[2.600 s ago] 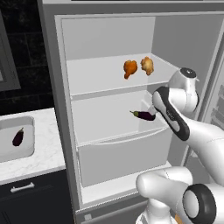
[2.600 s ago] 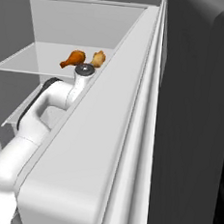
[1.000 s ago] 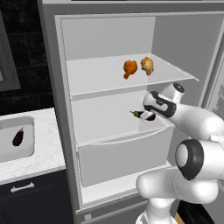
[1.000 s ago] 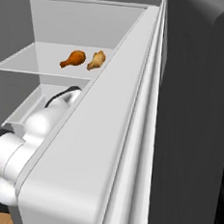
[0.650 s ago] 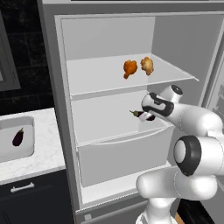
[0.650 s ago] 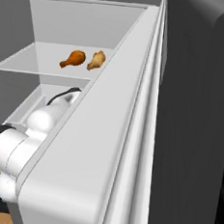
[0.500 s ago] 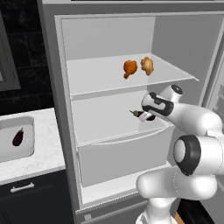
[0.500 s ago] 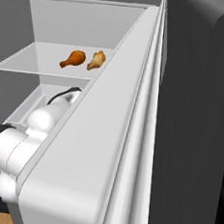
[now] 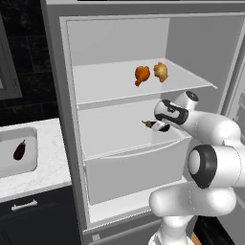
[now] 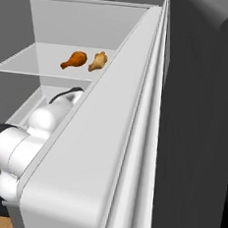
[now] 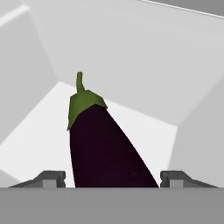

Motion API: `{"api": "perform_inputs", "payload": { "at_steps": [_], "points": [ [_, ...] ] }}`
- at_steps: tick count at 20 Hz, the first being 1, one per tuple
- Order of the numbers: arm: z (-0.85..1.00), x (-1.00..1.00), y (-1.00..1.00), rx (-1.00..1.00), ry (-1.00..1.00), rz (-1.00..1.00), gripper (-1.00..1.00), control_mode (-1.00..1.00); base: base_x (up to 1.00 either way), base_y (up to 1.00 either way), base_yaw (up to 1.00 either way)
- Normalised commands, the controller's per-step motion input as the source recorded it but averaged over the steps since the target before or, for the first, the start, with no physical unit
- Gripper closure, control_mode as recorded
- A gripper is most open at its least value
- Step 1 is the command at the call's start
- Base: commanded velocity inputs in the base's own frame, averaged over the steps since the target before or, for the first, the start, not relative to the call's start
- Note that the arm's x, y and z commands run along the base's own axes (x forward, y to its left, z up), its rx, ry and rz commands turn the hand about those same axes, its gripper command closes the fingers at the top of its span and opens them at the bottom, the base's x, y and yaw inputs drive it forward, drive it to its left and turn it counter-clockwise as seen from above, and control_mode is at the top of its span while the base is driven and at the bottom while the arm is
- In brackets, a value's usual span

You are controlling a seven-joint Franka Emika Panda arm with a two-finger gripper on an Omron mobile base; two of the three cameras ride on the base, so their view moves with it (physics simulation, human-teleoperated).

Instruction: Place one eggplant and one chicken drumstick in each tupperware on the nearby counter, to pack two identical lunches.

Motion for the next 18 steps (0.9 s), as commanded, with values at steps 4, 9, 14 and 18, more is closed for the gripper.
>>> {"api": "perform_inputs", "payload": {
  "at_steps": [4,9,14,18],
  "points": [
    [-0.02,-0.08,0.01,0.0,0.04,0.0,1.0,-1.0,0.0,0.0,0.0],
    [0.0,-0.34,0.16,0.0,0.03,0.0,1.0,-1.0,0.0,0.0,0.0],
    [0.05,-0.98,0.07,0.01,-0.03,-0.05,1.0,-1.0,0.0,0.0,0.0],
    [0.54,-0.99,0.0,0.01,-0.05,-0.06,1.0,-1.0,0.0,0.0,0.0]
  ]
}}
